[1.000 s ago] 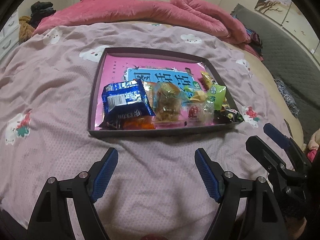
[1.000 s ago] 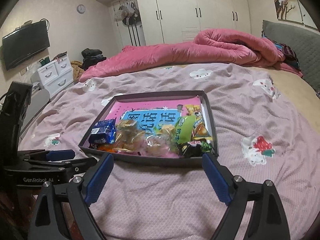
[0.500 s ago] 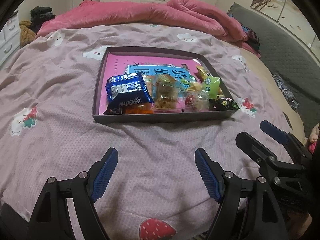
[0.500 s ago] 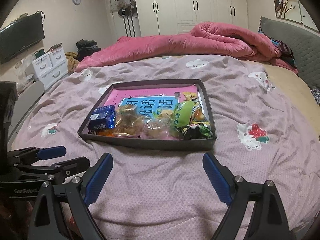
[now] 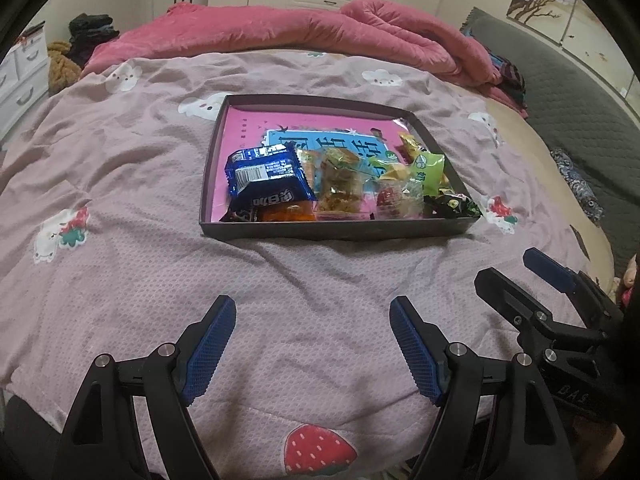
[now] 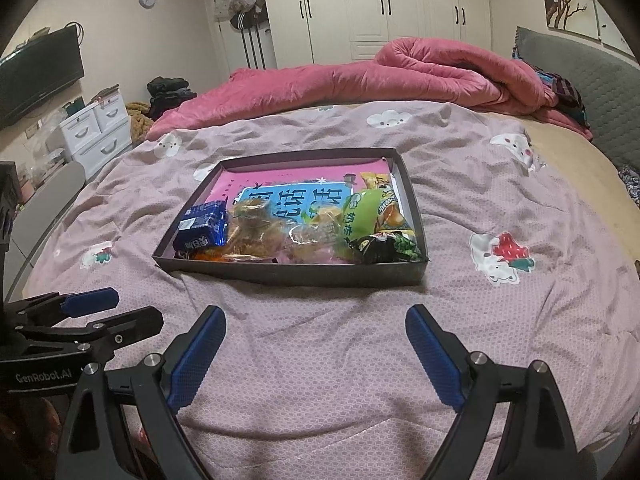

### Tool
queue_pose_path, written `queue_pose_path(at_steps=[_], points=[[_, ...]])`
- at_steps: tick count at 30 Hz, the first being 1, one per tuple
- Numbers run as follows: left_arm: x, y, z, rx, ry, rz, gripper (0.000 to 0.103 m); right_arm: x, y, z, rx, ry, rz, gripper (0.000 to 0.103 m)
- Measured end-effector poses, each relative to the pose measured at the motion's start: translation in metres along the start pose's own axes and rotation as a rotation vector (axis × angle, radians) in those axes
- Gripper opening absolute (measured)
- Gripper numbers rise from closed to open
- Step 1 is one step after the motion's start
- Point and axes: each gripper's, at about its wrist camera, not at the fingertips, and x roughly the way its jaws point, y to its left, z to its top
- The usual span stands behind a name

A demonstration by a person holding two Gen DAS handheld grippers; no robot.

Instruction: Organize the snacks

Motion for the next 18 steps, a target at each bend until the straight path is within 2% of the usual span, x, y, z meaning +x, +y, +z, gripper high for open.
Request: queue_pose_path(at_steps=[18], points=[[0.0024, -0.0004, 0.0005, 0.006, 0.002, 0.016, 0.08, 0.0013, -0.0008, -0.0005, 0.007, 0.001, -0.003, 0.092]])
